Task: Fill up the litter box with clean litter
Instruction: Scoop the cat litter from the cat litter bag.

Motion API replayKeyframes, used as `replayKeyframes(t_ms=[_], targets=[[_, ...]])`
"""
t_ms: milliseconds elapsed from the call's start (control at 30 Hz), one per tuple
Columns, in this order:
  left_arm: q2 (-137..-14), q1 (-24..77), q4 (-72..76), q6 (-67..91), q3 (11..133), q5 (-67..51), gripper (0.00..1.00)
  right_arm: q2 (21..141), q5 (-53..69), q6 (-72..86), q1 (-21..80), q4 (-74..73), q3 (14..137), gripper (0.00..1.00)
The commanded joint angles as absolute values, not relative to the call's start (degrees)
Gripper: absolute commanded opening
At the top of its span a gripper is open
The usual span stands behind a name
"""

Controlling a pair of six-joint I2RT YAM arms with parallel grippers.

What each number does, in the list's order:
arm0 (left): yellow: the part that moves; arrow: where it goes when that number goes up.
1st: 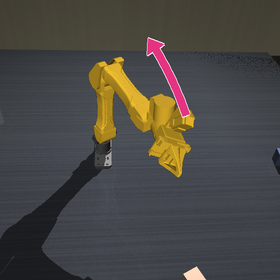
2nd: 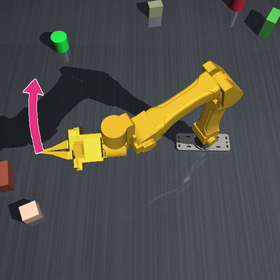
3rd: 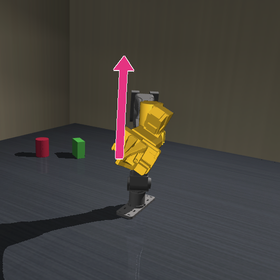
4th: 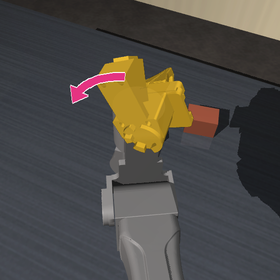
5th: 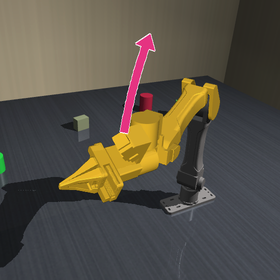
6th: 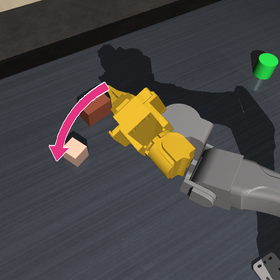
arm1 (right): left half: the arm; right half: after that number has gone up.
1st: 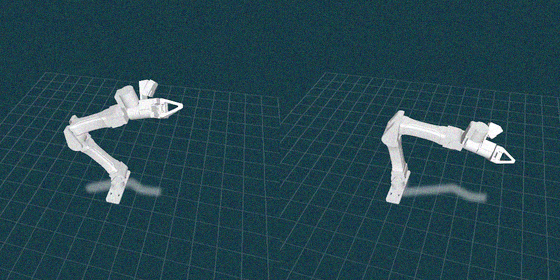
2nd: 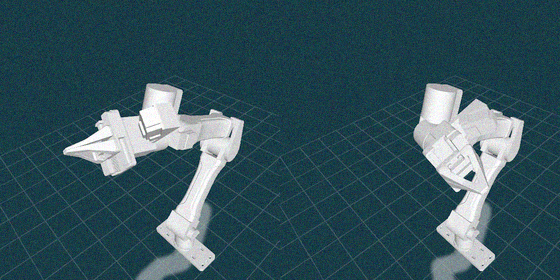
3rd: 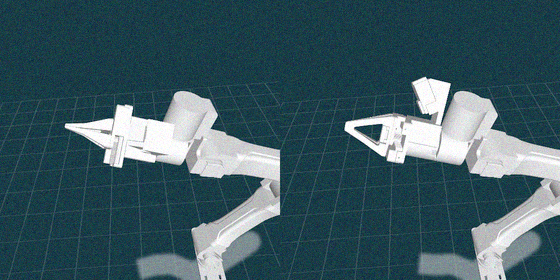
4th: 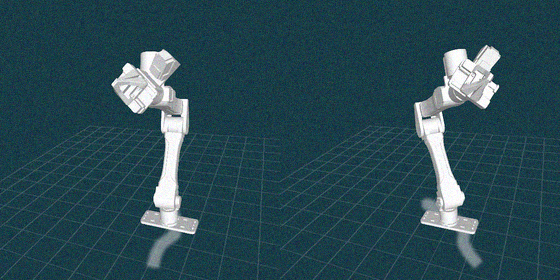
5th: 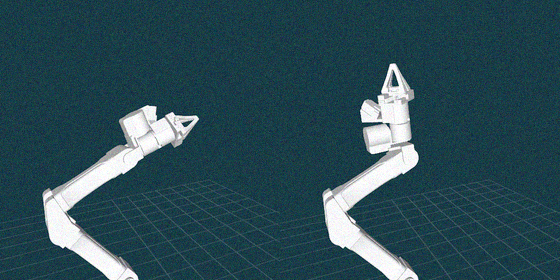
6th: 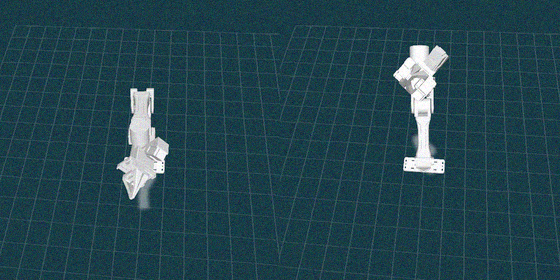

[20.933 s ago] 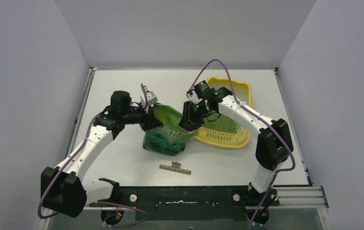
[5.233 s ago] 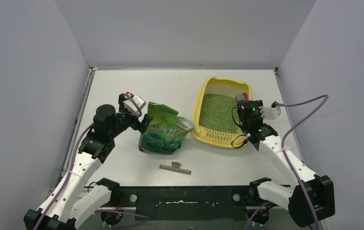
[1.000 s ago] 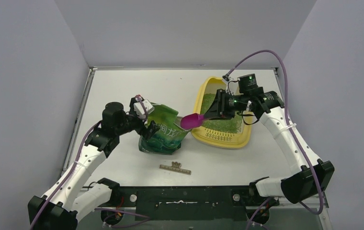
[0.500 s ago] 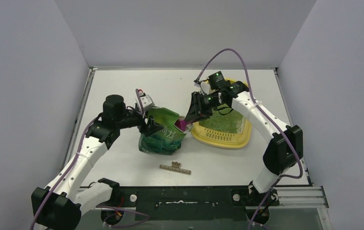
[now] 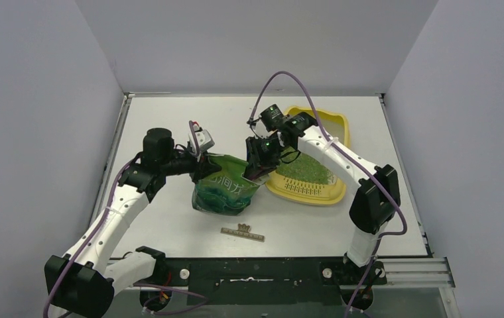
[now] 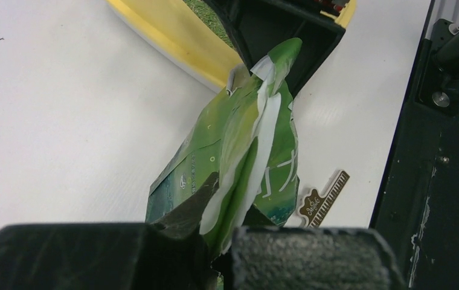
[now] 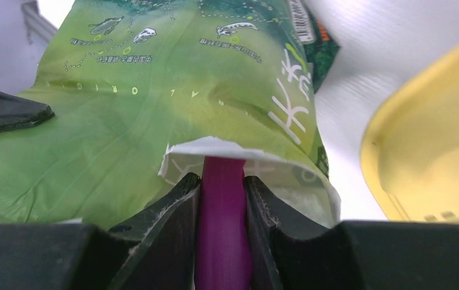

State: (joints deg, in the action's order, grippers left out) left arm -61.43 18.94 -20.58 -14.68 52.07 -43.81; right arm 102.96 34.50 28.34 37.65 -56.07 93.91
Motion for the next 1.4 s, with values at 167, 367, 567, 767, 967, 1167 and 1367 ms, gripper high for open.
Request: replayKeyframes(t_ms=[167,367,567,767,967,1167,1367], targets=[[-61.0,19.1,-21.2,-15.8,54.3,-47.3,0.0,103.9,14.7,22.8,38.5,-70.4,103.1,0.0],[-60.7,19.6,-21.5,-16.4,54.2,-46.3,0.0,107.2,25.8,24.4,39.3,-62.5,100.1,0.0],[-60.4,20.1,-22.6,-17.7,54.0,-42.0,0.0,111.1,23.9,28.0,41.2,-58.9,99.1,0.0],[-60.3,20.9,-23.3,-18.4,53.8,-40.3,0.0,107.0,18.9,28.7,40.8,-58.8,99.8,0.0],[-60.8,21.6,-24.9,-19.1,54.5,-39.9,0.0,104.3,18.4,27.5,37.8,-58.0,98.2,0.0],[-62.7,21.8,-26.7,-18.9,56.0,-40.3,0.0,105.6,37.0,34.3,38.0,-38.5,85.6,0.0],[-63.4,21.8,-26.9,-18.8,56.2,-40.5,0.0,106.3,37.3,37.6,38.4,-32.2,83.6,0.0]])
